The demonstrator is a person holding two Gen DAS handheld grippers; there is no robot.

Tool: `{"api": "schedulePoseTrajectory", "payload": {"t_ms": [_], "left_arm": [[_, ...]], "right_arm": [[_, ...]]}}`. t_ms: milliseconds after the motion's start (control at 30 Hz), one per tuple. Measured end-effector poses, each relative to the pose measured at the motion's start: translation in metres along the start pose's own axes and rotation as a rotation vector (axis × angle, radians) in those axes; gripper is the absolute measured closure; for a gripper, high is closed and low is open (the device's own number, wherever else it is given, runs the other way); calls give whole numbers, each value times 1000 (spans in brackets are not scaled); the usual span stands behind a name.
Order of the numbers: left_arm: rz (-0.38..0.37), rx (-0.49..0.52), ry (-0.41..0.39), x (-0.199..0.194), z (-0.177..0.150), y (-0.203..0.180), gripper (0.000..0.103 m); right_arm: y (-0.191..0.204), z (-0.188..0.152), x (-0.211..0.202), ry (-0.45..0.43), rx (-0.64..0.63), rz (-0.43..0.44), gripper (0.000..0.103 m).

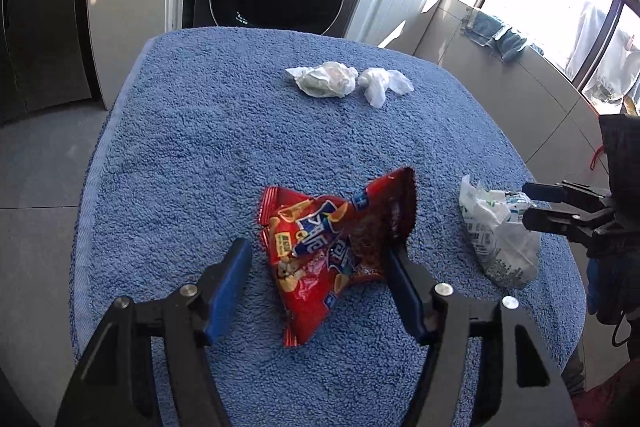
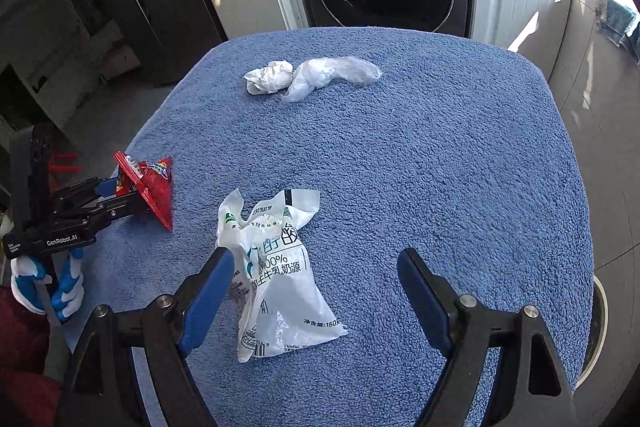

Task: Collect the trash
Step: 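Grasp the red snack bag with the left tool while the right tool grasps the white milk pouch, then carry the snack bag and milk pouch over the bin and release them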

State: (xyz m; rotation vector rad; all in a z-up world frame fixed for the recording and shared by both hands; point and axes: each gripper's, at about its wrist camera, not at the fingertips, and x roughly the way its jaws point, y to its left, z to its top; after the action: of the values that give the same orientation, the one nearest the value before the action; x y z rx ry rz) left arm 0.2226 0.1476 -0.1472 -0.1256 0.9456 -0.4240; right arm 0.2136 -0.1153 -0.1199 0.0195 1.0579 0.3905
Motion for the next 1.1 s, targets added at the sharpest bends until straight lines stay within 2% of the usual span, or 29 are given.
{"api": "schedulePoseTrajectory", "payload": {"t_ms": [67, 200, 267, 300, 367, 400, 467, 533, 633, 867, 1100], "left_arm": [[-3, -7, 11, 4, 0, 0, 54], [-10, -37, 16, 7, -1, 3, 69], [-17, -49, 8, 6, -2, 3, 83], [-22, -55, 4, 5, -2, 2, 86], [-19, -59, -7, 1, -3, -2, 93], [-17, -59, -13, 0, -3, -4, 94], [-13, -59, -21, -2, -4, -9, 97], [-14, -59, -28, -5, -6, -13, 97], [-8, -53, -40, -12, -7, -19, 97], [4, -32, -72, -33, -7, -32, 97], [19, 18, -111, -52, -4, -55, 97]], "right_arm": [[2, -2, 7, 19, -9, 8, 20], [5, -4, 16, 40, -26, 24, 20], [7, -5, 18, 44, -33, 32, 20], [7, -6, 18, 44, -35, 34, 21], [7, -5, 22, 43, -35, 44, 31], [7, -6, 22, 45, -36, 47, 39], [8, -6, 23, 45, -37, 56, 45], [10, -8, 22, 43, -45, 67, 60], [13, -11, 15, 22, -59, 82, 72], [16, -14, -15, -67, -72, 89, 84], [16, -21, -52, -151, -93, 52, 85]]}}
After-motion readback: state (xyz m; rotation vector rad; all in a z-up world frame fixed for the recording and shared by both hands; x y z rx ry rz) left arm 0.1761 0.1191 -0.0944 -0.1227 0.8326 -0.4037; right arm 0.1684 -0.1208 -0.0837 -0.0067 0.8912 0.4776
